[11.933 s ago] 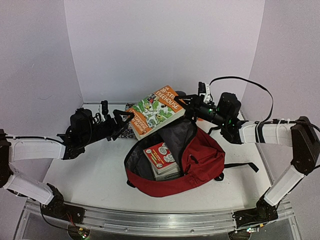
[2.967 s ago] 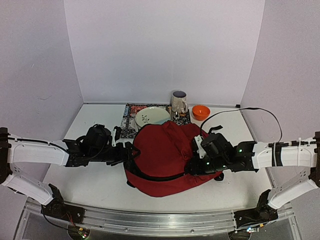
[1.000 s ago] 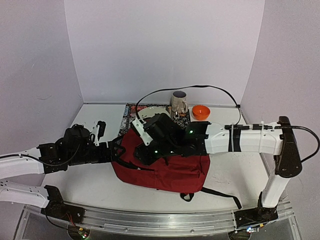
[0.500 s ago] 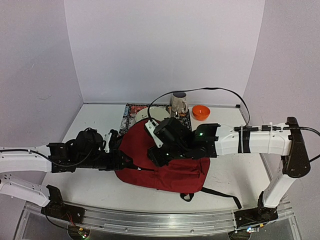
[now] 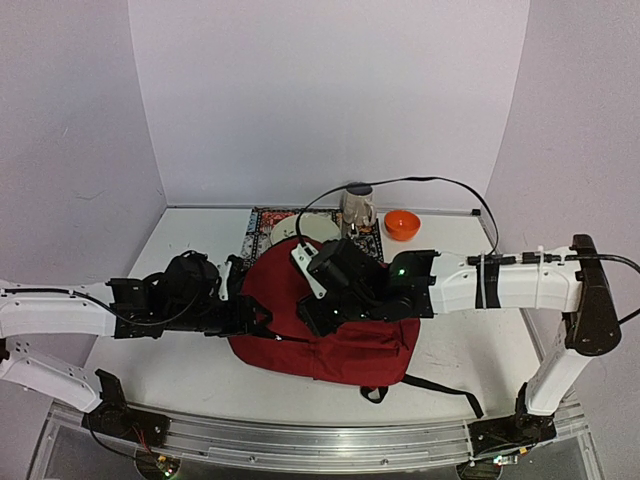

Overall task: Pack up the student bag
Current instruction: Zip the largest pocket of the student bag.

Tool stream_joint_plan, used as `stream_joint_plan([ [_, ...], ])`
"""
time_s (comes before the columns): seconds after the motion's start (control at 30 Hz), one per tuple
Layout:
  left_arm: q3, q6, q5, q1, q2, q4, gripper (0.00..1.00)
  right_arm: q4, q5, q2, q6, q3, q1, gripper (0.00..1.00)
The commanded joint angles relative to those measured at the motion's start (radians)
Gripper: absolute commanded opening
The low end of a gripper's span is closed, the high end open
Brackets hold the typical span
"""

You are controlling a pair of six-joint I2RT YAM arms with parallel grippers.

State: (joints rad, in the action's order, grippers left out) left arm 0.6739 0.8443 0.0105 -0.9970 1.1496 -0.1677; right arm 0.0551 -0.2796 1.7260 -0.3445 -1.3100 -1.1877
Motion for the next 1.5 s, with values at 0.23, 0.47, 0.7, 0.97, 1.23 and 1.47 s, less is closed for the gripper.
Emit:
stream_joint_plan([
  [0.23, 0.032, 0.048, -0.067, -0.005, 0.091, 0.034, 0.49, 0.031, -0.031, -0.031, 0.002, 0.013, 0.006, 0.49],
  [0.47, -0.024, 0.11, -0.138, -0.005, 0.11, 0.188, 0.44, 0.03, -0.031, -0.028, -0.003, 0.017, 0.007, 0.5],
  [0.7, -0.032, 0.136, -0.14, -0.005, 0.116, 0.235, 0.31, 0.03, -0.033, -0.043, -0.003, 0.031, 0.007, 0.5],
  [0.97, -0.031, 0.153, -0.133, -0.005, 0.154, 0.246, 0.27, 0.029, -0.032, -0.049, -0.007, 0.038, 0.007, 0.5],
  [1.23, -0.035, 0.141, -0.096, -0.005, 0.151, 0.246, 0.03, 0.016, 0.002, -0.058, 0.048, 0.057, 0.006, 0.54],
  [1.47, -0.03, 0.105, -0.02, -0.004, 0.054, 0.204, 0.0, -0.109, 0.194, -0.077, 0.257, 0.109, 0.0, 0.61],
])
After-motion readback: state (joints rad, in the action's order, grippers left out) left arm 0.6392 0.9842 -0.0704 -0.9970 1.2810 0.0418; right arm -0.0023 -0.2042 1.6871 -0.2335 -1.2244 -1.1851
